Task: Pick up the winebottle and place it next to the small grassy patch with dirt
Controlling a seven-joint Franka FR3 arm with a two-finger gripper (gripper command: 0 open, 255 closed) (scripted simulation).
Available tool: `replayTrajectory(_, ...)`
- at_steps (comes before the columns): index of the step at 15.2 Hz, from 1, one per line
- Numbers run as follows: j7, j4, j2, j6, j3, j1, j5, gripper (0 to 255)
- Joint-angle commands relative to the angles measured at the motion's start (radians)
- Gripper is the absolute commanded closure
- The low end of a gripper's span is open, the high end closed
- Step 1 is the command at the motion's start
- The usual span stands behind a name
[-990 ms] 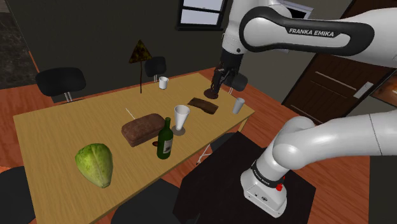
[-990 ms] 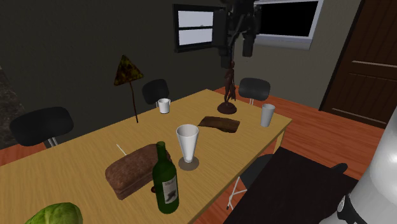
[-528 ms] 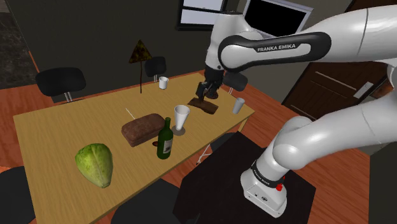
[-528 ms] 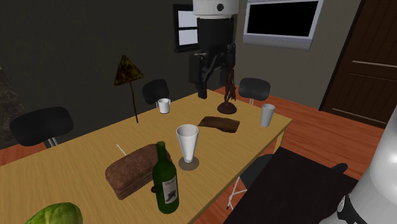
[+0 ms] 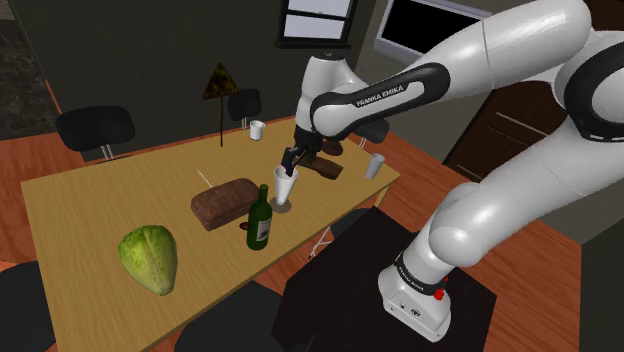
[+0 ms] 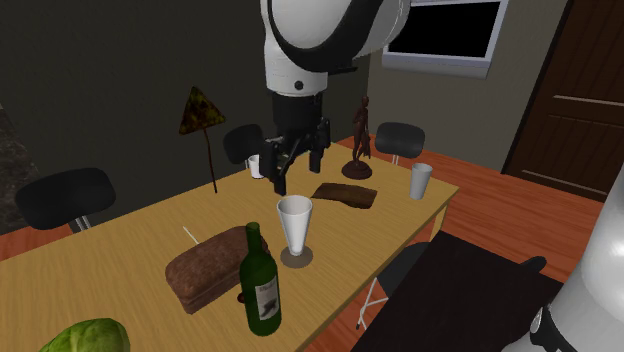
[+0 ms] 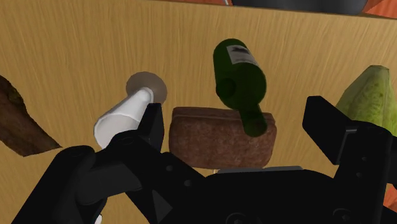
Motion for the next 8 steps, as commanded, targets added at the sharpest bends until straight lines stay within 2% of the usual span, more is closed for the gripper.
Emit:
replayTrajectory(1, 0.013, 0.02, 0.088, 0.077, 0.009, 0.001, -0.004, 0)
replayTrajectory(8, 0.065, 0.131, 0.375, 0.279, 0.027, 0.009, -0.045, 0)
